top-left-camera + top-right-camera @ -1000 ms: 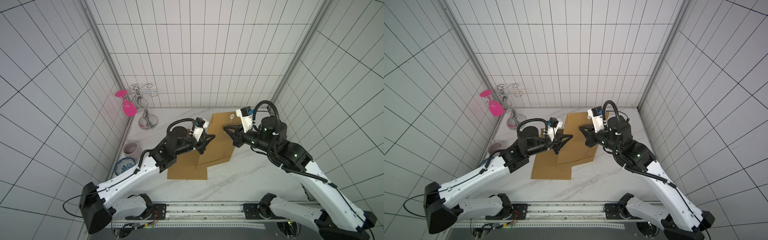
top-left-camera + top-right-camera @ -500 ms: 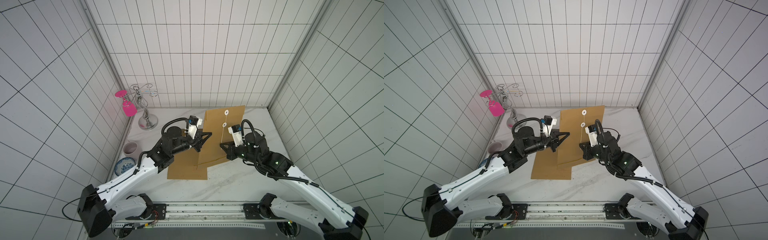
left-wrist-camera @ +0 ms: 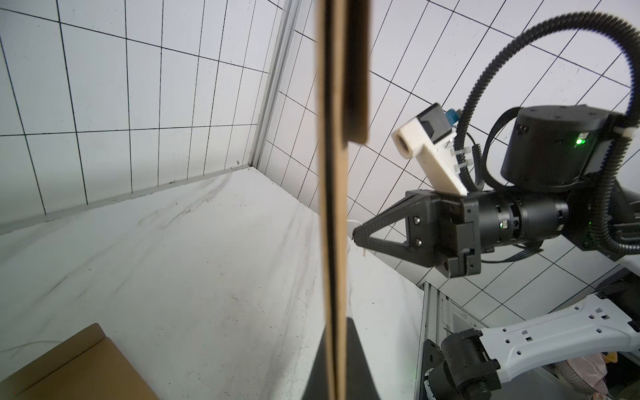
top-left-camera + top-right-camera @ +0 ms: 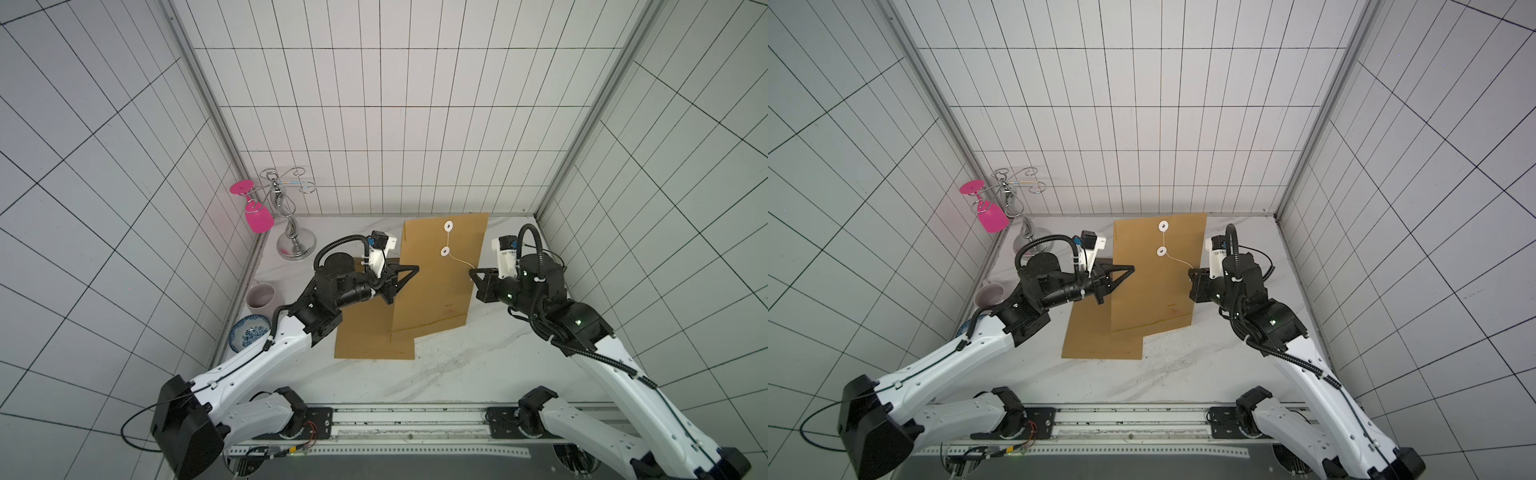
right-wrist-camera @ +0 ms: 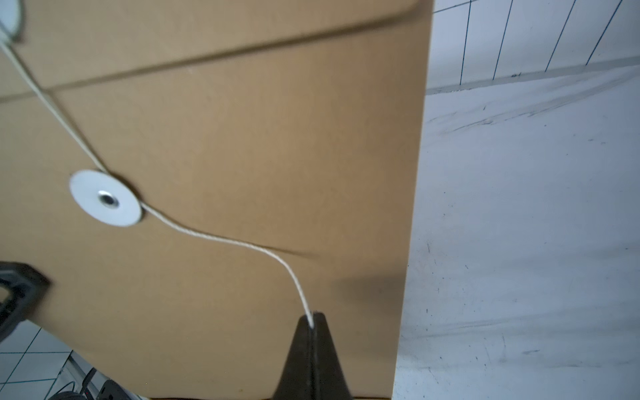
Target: Open the file bag
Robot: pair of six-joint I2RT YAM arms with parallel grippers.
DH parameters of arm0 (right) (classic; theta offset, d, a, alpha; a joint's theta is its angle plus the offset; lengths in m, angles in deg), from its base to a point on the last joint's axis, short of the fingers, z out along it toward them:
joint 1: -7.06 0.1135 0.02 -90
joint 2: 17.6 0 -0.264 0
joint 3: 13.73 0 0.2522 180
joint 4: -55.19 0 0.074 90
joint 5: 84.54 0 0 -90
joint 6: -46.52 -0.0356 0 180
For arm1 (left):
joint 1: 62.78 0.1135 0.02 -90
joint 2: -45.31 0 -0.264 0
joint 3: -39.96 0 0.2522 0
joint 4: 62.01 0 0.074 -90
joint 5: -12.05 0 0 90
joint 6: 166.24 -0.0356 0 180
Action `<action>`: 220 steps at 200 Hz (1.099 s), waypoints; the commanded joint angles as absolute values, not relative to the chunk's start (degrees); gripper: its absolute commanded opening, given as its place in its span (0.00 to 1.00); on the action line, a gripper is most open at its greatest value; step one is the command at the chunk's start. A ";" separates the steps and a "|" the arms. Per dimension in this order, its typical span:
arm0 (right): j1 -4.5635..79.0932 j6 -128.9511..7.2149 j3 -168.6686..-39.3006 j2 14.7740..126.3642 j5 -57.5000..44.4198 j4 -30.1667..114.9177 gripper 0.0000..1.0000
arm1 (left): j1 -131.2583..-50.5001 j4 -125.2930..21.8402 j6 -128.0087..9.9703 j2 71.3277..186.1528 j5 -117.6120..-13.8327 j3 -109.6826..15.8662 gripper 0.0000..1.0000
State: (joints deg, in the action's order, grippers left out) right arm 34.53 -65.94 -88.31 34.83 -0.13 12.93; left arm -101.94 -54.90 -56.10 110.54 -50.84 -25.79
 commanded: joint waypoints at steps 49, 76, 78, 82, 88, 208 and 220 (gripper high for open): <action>34.49 -59.33 -109.48 43.24 -6.31 8.40 0.00 | -101.54 -57.08 -56.81 110.17 -49.93 -24.10 0.00; 39.09 -57.02 -113.66 46.34 -5.64 7.38 0.00 | -101.54 -56.87 -56.99 110.74 -49.66 -24.13 0.00; 39.55 -56.84 -113.94 46.55 -5.49 7.34 0.00 | -101.47 -56.90 -56.99 110.78 -49.61 -24.13 0.00; 40.35 -56.57 -114.44 46.99 -5.21 7.21 0.00 | -101.45 -56.94 -56.99 110.79 -49.65 -24.13 0.00; 41.53 -56.34 -115.20 47.56 -4.89 7.15 0.00 | -101.45 -56.95 -57.03 110.81 -49.65 -24.03 0.00; 56.91 -54.53 -118.41 51.41 0.74 8.97 0.00 | -100.93 -58.90 -55.74 112.45 -49.11 -23.12 0.00; 57.32 -56.15 -114.23 49.65 1.43 10.65 0.00 | -100.67 -59.43 -55.16 112.57 -48.84 -22.95 0.00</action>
